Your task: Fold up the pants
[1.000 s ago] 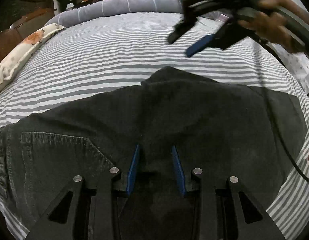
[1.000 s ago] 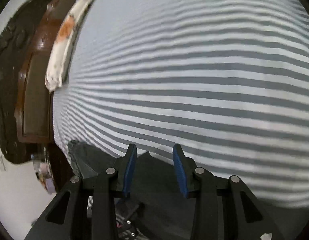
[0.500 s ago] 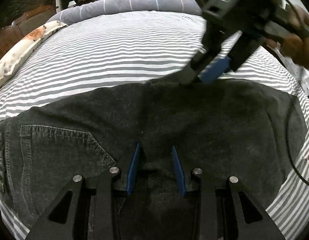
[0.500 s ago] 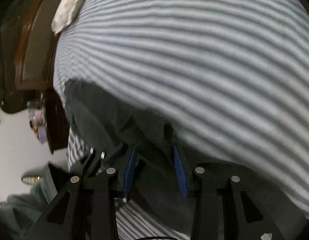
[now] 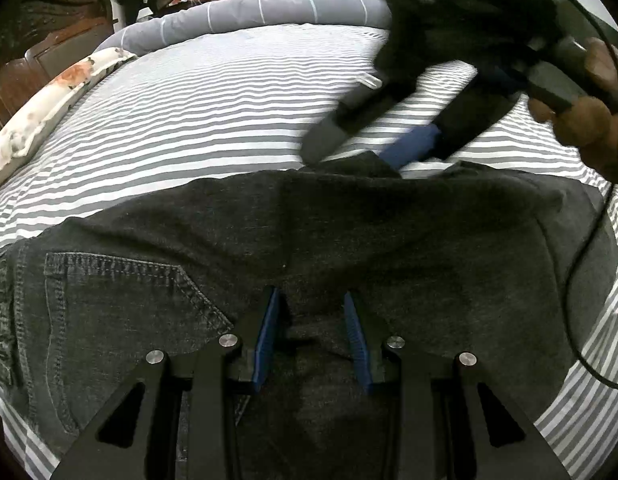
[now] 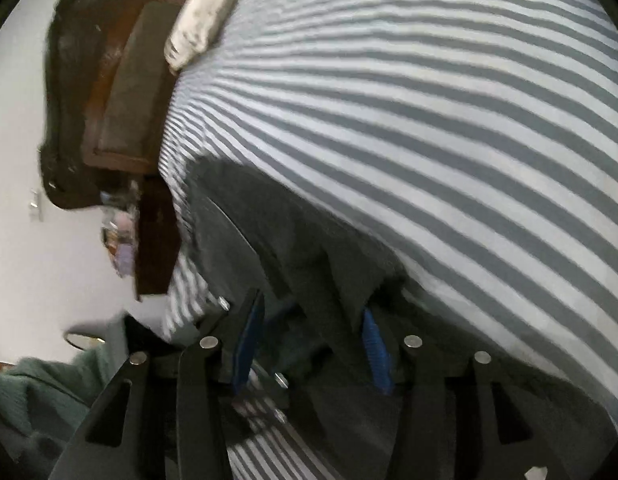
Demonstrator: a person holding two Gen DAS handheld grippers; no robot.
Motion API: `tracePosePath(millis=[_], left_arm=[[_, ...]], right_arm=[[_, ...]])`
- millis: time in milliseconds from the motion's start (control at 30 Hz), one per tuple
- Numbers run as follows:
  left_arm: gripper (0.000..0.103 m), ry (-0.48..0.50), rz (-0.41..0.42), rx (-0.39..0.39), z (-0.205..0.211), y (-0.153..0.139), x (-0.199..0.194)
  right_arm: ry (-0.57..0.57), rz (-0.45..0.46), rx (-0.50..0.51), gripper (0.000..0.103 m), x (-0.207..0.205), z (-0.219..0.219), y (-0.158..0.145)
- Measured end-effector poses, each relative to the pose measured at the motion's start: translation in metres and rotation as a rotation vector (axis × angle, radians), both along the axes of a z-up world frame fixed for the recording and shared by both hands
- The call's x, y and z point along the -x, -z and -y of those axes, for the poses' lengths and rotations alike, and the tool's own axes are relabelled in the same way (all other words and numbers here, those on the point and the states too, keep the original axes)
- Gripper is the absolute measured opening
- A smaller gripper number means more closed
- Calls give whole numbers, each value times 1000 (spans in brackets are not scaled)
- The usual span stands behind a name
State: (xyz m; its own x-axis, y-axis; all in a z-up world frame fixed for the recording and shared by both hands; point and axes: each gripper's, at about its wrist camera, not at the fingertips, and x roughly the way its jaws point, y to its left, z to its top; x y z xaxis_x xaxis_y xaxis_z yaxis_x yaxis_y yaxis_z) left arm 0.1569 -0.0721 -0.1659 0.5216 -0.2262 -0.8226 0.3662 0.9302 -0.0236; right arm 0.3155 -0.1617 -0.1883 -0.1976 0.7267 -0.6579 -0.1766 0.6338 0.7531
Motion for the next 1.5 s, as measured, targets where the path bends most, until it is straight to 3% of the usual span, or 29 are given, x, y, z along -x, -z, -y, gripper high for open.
tracePosePath(millis=[133, 167, 200, 267, 467, 667, 833, 933, 1000, 1033, 1167, 1300, 1500], left_arm=[[35, 3, 3, 0, 0, 0, 1], [35, 4, 5, 0, 0, 0, 2], [35, 5, 9, -2, 0, 0, 2], [35, 7, 20, -12, 2, -1, 4], [35, -14, 18, -3, 1, -5, 3], [35, -32, -42, 41, -10, -3, -2], [36, -17, -3, -11, -2, -6, 5], [36, -27, 8, -6, -3, -11, 10], [36, -12, 7, -18, 0, -13, 15], [36, -5, 5, -36, 1, -12, 17], [36, -2, -13, -68, 3, -8, 25], [36, -15, -24, -65, 4, -6, 25], [36, -5, -14, -89, 5, -3, 28]], right_arm=[[60, 7, 16, 28, -21, -7, 6], [76, 19, 30, 16, -24, -5, 6], [99, 33, 30, 9, -28, 1, 4], [142, 71, 13, 6, -31, 14, -6], [196, 186, 118, 4, -36, 13, -11], [224, 157, 193, 3, -48, 9, 19], [229, 147, 208, 4, -42, 10, 1], [229, 211, 250, 10, -29, 10, -19], [264, 247, 295, 29, -24, 15, -28], [276, 270, 326, 32, -23, 18, -31], [341, 263, 279, 32, -16, 38, -40], [272, 240, 239, 30, 7, 22, -34], [404, 205, 362, 17, -3, 28, 1]])
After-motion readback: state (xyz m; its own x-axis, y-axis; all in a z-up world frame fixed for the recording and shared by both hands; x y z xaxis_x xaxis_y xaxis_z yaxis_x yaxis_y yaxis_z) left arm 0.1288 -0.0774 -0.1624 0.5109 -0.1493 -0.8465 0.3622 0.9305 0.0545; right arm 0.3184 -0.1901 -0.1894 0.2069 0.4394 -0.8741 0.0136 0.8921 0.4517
